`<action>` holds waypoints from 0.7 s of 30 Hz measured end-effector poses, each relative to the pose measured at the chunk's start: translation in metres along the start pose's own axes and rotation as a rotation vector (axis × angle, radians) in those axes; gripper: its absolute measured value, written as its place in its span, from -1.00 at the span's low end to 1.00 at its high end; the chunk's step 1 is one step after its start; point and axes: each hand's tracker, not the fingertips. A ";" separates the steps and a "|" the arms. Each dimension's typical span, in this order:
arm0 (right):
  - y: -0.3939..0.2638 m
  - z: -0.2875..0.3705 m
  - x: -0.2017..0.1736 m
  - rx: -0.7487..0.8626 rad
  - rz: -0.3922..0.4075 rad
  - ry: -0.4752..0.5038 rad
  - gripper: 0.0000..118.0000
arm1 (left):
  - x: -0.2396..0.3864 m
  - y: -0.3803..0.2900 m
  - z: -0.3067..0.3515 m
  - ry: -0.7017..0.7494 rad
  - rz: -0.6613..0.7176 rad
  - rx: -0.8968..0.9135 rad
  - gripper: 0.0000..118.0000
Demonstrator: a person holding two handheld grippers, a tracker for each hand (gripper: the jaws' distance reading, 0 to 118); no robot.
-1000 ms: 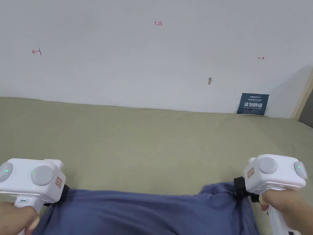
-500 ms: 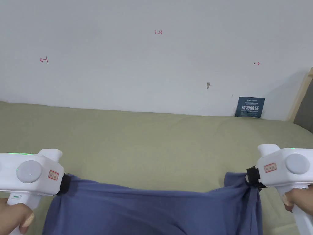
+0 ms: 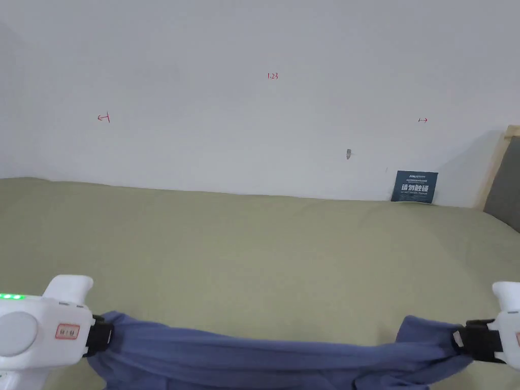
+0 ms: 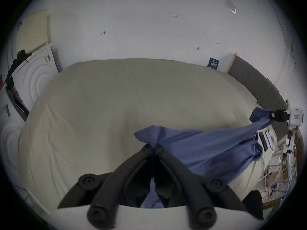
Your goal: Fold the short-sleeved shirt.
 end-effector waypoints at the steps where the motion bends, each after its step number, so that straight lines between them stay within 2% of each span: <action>1: -0.011 0.003 0.002 -0.015 -0.007 0.002 -0.99 | 0.000 -0.011 0.004 -0.002 0.002 -0.008 -0.95; 5: -0.061 0.009 0.003 -0.075 -0.070 0.003 -0.99 | -0.004 -0.061 0.000 -0.006 0.052 -0.089 -0.95; 8: -0.097 0.004 0.002 -0.129 -0.089 -0.015 -0.99 | -0.008 -0.092 -0.009 -0.003 0.077 -0.142 -0.95; 10: -0.116 -0.010 0.017 -0.171 -0.112 -0.023 -0.99 | -0.011 -0.109 -0.017 0.006 0.095 -0.173 -0.95; 16: -0.148 -0.040 0.035 -0.216 -0.196 -0.070 -0.99 | -0.019 -0.128 -0.032 0.004 0.158 -0.178 -0.95; 18: -0.149 -0.039 0.030 -0.201 -0.203 -0.074 -0.98 | -0.019 -0.124 -0.032 0.007 0.153 -0.182 -0.95; 21: -0.144 -0.037 0.027 -0.197 -0.169 -0.076 -0.96 | -0.014 -0.121 -0.027 0.014 0.118 -0.197 -0.92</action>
